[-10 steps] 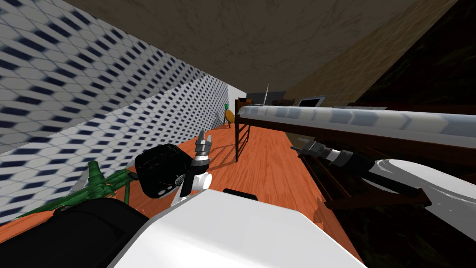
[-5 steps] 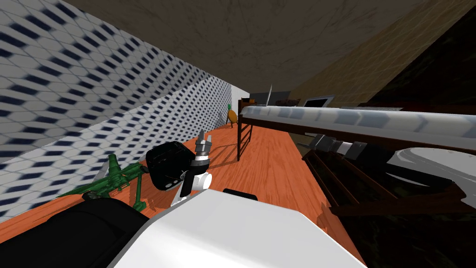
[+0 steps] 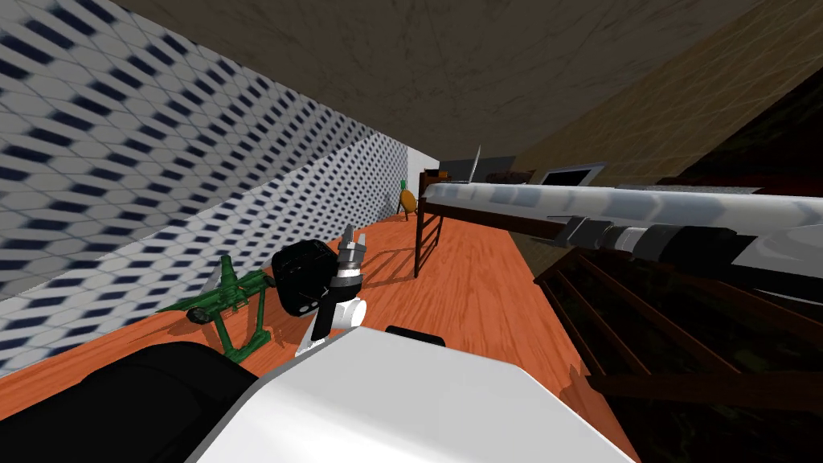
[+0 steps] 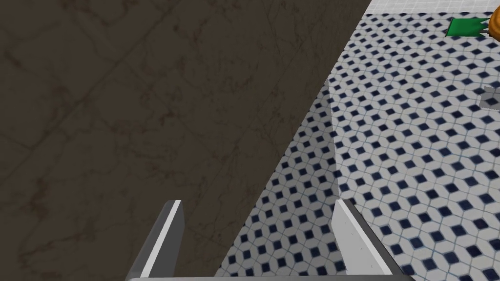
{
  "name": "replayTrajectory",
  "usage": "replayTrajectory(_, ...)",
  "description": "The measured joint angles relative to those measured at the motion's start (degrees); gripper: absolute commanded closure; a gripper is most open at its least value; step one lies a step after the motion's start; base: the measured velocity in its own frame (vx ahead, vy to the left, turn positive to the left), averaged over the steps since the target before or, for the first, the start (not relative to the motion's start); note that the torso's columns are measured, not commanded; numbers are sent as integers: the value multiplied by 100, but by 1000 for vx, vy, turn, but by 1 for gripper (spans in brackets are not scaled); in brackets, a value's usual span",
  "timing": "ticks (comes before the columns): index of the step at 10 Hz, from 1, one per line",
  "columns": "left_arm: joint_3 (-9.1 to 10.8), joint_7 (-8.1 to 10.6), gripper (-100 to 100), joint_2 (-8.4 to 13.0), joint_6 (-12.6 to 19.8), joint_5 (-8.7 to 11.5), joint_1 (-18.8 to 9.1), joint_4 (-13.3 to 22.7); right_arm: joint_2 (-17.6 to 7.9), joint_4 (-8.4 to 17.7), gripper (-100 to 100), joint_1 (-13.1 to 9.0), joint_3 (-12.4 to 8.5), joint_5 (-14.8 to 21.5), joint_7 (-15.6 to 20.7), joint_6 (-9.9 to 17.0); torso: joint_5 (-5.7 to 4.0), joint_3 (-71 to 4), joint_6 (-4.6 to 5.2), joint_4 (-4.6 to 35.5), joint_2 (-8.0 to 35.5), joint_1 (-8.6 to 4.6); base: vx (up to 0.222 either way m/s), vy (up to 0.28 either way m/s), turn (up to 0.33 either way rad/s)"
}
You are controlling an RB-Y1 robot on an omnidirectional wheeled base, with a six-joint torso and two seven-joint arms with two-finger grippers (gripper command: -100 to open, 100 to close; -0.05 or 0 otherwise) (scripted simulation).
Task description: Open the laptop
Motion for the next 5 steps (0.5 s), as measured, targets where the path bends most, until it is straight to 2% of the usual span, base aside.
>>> replayTrajectory(1,0,0,0,0,0,0,0,0,-164,-5,-100,46,-61,16,-5,14,-1,0,2,0,-1,-2,-7,7,212)
replayTrajectory(2,0,0,0,0,0,0,-1,0,-294,198,-100,-66,-50,121,79,-10,0,-3,-8,-2,-3,0,-5,-1,140)
replayTrajectory(3,0,0,0,0,0,0,0,0,-471,229,-100,31,-192,186,89,1,1,-2,0,0,-3,0,1,-3,-21)
replayTrajectory(4,0,0,0,0,0,0,1,0,-632,254,-100,30,-227,206,67,3,-1,0,2,0,0,-2,11,7,197)
replayTrajectory(5,0,0,0,0,0,0,0,0,-836,523,-100,-214,-104,265,126,-53,2,-2,-8,-2,-4,2,14,0,150)
